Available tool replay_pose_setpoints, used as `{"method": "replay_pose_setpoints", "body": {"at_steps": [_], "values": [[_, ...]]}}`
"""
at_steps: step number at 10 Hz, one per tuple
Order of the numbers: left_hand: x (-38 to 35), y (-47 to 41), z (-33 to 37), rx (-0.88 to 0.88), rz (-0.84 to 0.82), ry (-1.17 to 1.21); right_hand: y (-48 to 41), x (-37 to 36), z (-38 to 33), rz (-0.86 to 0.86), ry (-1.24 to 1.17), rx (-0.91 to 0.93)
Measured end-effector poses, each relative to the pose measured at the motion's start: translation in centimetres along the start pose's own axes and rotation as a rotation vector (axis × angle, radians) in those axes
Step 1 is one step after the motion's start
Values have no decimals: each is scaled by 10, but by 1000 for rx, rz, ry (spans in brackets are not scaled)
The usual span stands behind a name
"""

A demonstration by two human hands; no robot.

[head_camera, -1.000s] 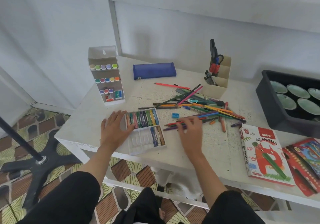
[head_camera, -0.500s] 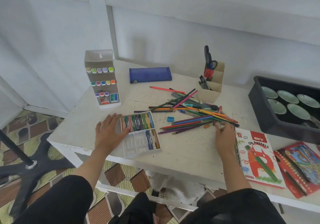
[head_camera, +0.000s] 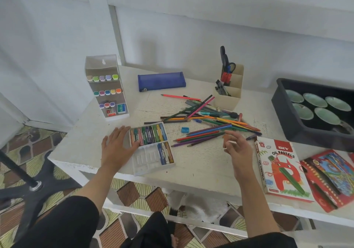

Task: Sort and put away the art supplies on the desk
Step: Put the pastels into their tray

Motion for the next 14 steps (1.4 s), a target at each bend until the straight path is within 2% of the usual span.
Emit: {"method": "replay_pose_setpoints", "body": {"at_steps": [2,3,6,10,11,12,14], "values": [[0,0,2,3,-4,-10,10,-29,2,-51,-83,-46],[0,-1,1,5,-12,-18,20,-57,4,-120,-44,-87],[0,0,1,3,0,-12,39,-152,-10,-477,146,70],[-1,1,1,1,1,-26,42,-188,-9,-626,444,237],[-1,1,1,1,4,-20,40,-190,-6,-627,501,178],[-1,1,1,5,-3,-27,36,-191,-10,-643,624,194],[-1,1,1,-1,2,-20,40,-202,-21,-782,913,383]]}}
Point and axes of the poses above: each hand's wrist, its own y-axis away from the middle knuckle, its own x-axis out of the back of the hand, z = x × y, the point moved 8 cm from there along -y, towards the middle knuckle, and after that the axes turned 14 degrees about x, right-handed, at the moved point
